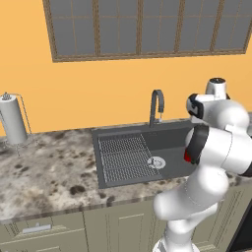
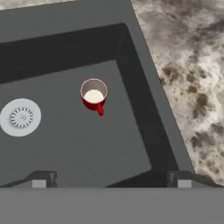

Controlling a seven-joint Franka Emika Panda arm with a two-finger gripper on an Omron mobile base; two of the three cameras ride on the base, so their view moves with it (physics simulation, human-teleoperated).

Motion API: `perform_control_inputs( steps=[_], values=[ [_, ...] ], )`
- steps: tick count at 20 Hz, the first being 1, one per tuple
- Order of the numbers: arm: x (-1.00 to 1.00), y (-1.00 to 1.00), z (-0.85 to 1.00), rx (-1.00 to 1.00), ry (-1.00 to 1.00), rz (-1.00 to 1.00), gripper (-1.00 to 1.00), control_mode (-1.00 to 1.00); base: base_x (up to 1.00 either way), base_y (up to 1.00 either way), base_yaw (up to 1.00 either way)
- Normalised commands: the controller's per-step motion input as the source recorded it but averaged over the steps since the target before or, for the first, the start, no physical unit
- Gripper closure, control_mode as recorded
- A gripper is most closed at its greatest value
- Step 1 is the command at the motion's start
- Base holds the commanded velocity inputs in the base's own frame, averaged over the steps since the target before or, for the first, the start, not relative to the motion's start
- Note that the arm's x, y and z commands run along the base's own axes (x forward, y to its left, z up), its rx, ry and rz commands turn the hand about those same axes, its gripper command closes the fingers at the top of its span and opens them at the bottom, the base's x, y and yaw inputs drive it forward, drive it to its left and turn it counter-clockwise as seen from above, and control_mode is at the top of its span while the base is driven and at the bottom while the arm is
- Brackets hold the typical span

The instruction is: Pick the mug and place it in the sink. Pick the bowl and place it in the open cabinet and then close the cabinet.

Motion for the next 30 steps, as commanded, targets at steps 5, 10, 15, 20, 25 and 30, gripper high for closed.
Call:
perform_control_inputs(
  steps=[5,10,15,20,25,30],
  values=[
    [0.0,-0.22,0.08,-0.02,0.13,-0.09,-1.0,-1.0,0.0,0.0,0.0],
    [0.0,-0.44,0.11,0.0,0.1,-0.02,-1.0,-1.0,0.0,0.0,0.0],
    [0.0,-0.45,0.0,0.0,0.03,0.0,-1.0,-1.0,0.0,0.0,0.0],
    [0.0,-0.5,0.0,0.0,0.0,0.0,-1.0,-1.0,0.0,0.0,0.0],
    [0.01,-0.43,0.0,0.0,0.0,0.0,-1.0,-1.0,0.0,0.0,0.0],
    [0.04,-0.34,0.0,0.0,0.01,0.0,-1.0,-1.0,0.0,0.0,0.0]
  ],
)
